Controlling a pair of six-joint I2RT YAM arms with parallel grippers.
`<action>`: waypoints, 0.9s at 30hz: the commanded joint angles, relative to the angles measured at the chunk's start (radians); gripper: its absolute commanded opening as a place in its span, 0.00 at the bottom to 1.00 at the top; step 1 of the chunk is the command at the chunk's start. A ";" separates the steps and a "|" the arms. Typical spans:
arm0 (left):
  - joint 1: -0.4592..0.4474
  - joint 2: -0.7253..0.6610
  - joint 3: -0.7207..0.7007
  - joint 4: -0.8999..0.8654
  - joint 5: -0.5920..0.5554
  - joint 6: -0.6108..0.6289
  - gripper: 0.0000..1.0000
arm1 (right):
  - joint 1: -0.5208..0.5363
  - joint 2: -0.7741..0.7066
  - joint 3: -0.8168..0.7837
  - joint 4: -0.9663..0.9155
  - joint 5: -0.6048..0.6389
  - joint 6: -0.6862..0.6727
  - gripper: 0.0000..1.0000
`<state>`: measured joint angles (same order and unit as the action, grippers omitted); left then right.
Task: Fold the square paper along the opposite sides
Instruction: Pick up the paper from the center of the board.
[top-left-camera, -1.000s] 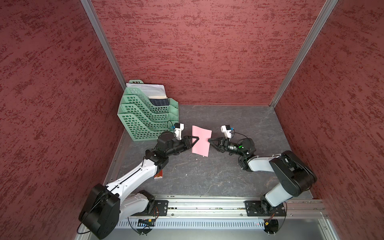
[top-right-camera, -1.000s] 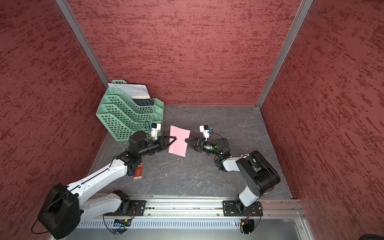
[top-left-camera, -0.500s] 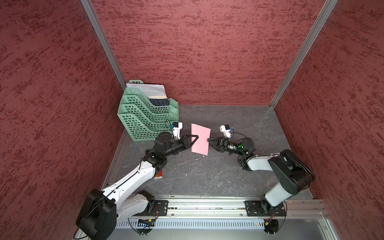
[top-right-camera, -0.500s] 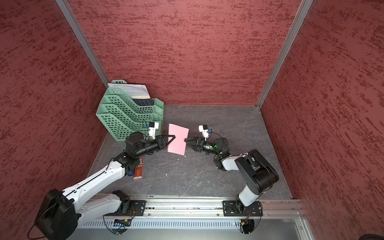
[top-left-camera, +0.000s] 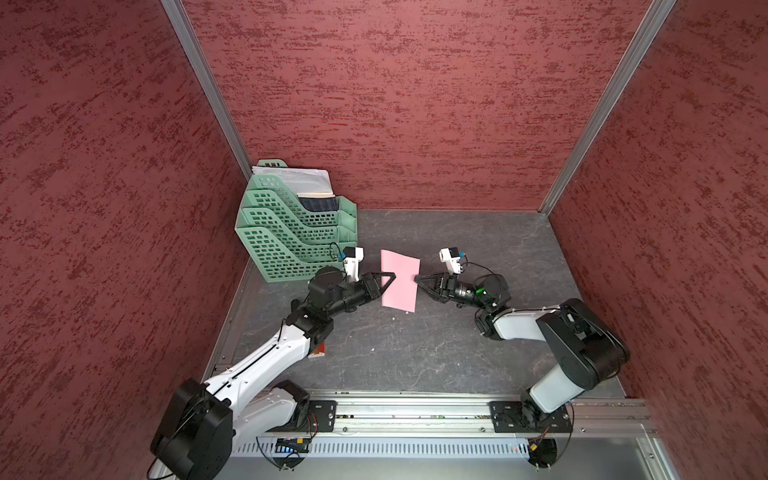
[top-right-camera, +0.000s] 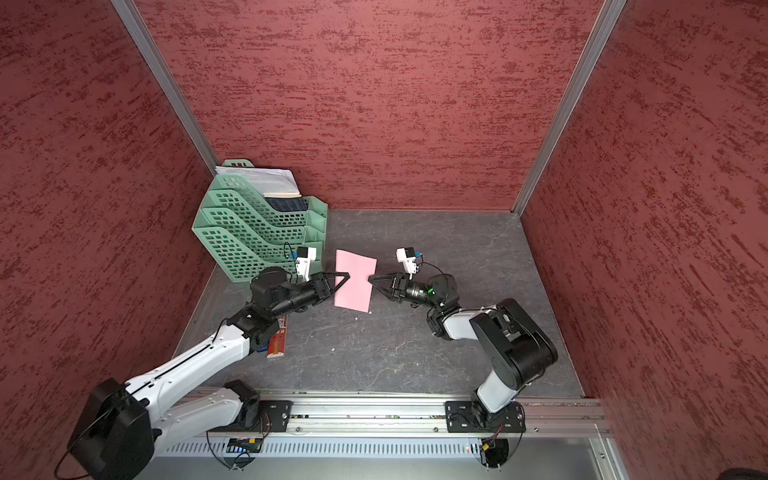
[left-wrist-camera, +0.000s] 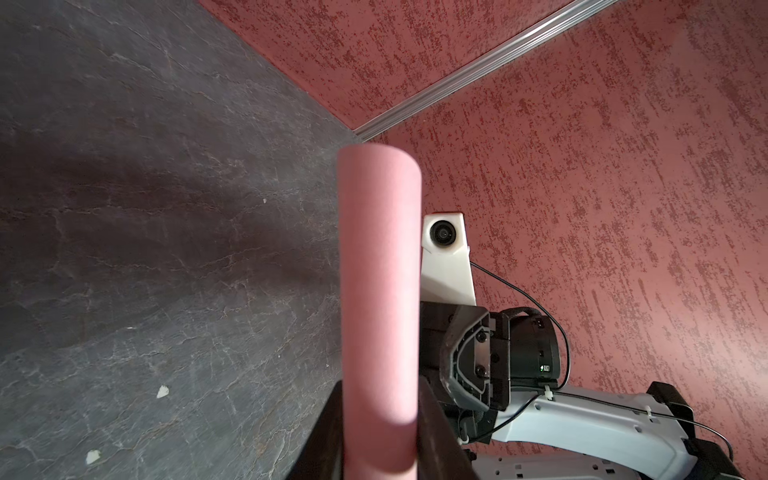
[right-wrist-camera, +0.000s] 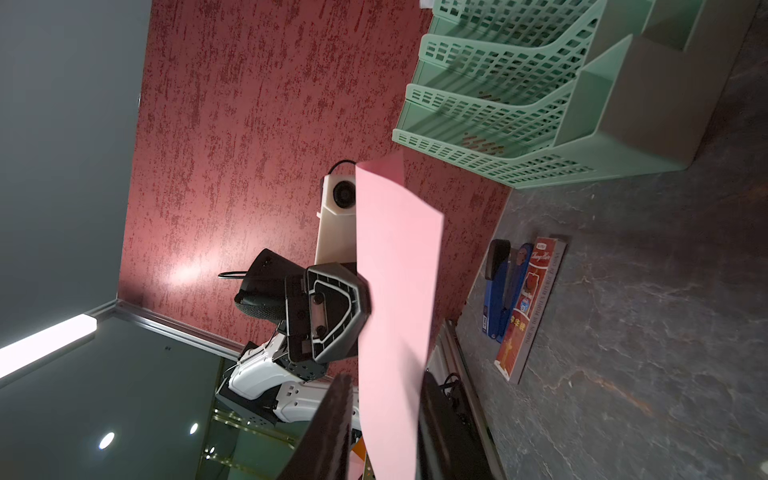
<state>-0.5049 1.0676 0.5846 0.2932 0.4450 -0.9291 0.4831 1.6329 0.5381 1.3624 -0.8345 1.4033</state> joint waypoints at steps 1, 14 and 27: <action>0.000 -0.018 -0.014 0.026 -0.006 0.004 0.27 | 0.012 0.014 0.029 0.042 -0.011 -0.002 0.30; 0.000 -0.035 -0.029 0.014 -0.014 0.011 0.27 | 0.026 0.026 0.051 0.041 -0.023 0.011 0.12; 0.003 -0.047 -0.031 0.001 -0.021 0.021 0.27 | 0.035 0.028 0.042 0.041 -0.043 0.014 0.26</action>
<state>-0.5049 1.0393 0.5625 0.2947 0.4355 -0.9276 0.5076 1.6497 0.5674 1.3643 -0.8539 1.4143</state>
